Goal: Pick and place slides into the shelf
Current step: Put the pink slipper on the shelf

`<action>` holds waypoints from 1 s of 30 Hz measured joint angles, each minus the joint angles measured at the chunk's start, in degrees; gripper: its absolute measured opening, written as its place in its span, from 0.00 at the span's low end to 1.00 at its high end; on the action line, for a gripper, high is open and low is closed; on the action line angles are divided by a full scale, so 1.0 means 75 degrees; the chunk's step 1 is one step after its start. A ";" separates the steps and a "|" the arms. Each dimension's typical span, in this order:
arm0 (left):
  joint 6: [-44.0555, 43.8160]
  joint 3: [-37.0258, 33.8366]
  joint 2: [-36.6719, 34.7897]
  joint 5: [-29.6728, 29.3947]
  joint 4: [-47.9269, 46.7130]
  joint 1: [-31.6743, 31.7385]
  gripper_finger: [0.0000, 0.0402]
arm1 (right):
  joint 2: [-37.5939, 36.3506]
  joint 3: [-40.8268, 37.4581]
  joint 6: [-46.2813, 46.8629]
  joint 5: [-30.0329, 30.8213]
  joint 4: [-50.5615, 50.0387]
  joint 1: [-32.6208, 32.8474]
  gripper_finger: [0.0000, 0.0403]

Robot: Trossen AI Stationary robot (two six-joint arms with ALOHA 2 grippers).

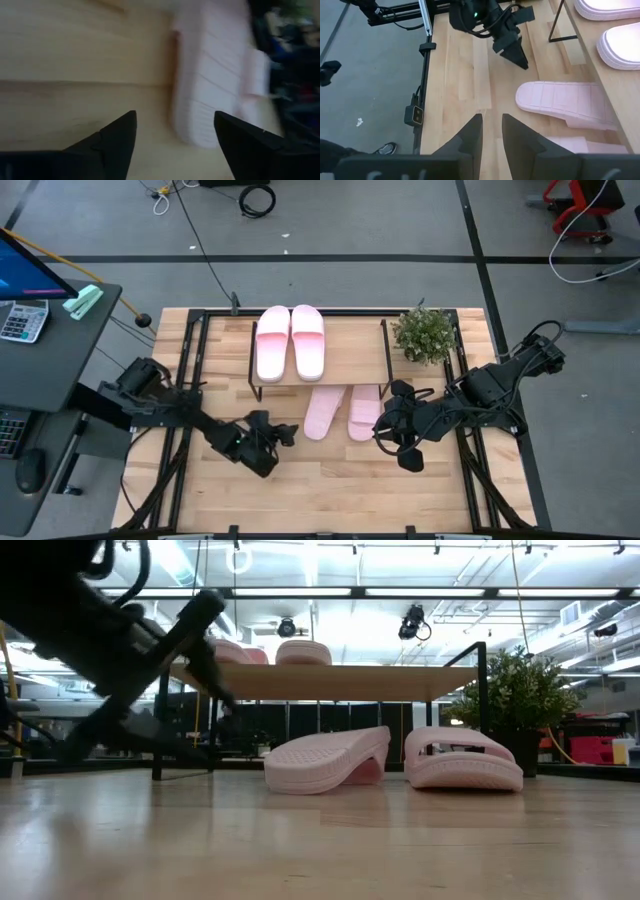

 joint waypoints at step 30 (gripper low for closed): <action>0.4302 -0.0242 0.0228 0.2874 0.2405 0.2392 0.86 | 0.0000 0.0000 0.0073 -0.0049 0.0000 0.0000 0.20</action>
